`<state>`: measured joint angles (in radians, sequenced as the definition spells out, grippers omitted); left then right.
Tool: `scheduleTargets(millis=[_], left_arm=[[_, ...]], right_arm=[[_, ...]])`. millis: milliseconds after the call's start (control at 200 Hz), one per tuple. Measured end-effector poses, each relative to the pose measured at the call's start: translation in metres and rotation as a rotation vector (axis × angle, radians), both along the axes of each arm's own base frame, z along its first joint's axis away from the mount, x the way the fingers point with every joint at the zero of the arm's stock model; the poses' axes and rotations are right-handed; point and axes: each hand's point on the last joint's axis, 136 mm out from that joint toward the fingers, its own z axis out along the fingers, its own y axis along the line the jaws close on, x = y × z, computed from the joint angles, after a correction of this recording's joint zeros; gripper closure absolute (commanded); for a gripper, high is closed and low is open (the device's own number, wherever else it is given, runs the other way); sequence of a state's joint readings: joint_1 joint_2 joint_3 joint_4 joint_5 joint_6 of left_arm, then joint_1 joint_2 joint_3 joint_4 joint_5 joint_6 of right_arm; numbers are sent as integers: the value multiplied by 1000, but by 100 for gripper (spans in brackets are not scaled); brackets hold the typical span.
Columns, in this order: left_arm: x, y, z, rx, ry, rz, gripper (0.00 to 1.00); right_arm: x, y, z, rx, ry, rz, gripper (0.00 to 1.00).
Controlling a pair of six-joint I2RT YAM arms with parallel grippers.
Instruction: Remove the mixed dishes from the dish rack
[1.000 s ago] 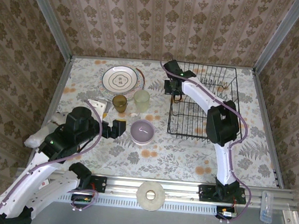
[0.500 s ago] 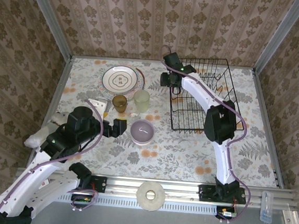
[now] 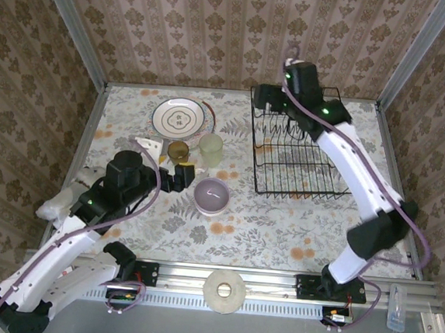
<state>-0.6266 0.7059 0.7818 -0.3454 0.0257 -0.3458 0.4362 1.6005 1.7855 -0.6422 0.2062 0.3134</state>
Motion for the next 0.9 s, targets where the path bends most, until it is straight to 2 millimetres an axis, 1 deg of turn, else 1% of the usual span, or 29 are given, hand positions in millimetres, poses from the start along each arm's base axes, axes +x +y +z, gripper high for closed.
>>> scheduleTargets(millis=[25,95,145,230,310,410,505,585,650,730,790,900], left_arm=[[2,-1,3,-10,-15,-1,0],[6,-4,10,-30,-43,0,0],[9,-5,11,-35,-52,5,0],[16,-6,9,-27,-56,25,0],[23,-3,3,-8,-47,56,0],[34,5,-5,24,-33,116,0],[45,20,-13,55,-26,197,1],[51,35,-21,81,-21,268,2],[56,48,-30,103,-17,327,1],[62,66,-42,133,-13,402,0],[65,77,-51,160,-13,447,0],[73,104,-63,208,-24,556,0]], right_arm=[[-9,-5,6,7,-19,-1,0],[-35,-18,16,21,-63,-5,0],[-52,-28,14,24,-81,-14,0],[-82,-52,9,13,-111,-67,0],[-106,-79,0,1,-136,-140,0],[-132,-121,-17,-2,-166,-258,0],[-155,-154,-38,-2,-193,-353,0],[-173,-176,-57,-2,-208,-419,0],[-183,-188,-69,-3,-216,-461,0],[-186,-197,-81,-7,-216,-494,0],[-185,-198,-88,-8,-208,-497,0],[-180,-196,-104,-13,-180,-483,0]])
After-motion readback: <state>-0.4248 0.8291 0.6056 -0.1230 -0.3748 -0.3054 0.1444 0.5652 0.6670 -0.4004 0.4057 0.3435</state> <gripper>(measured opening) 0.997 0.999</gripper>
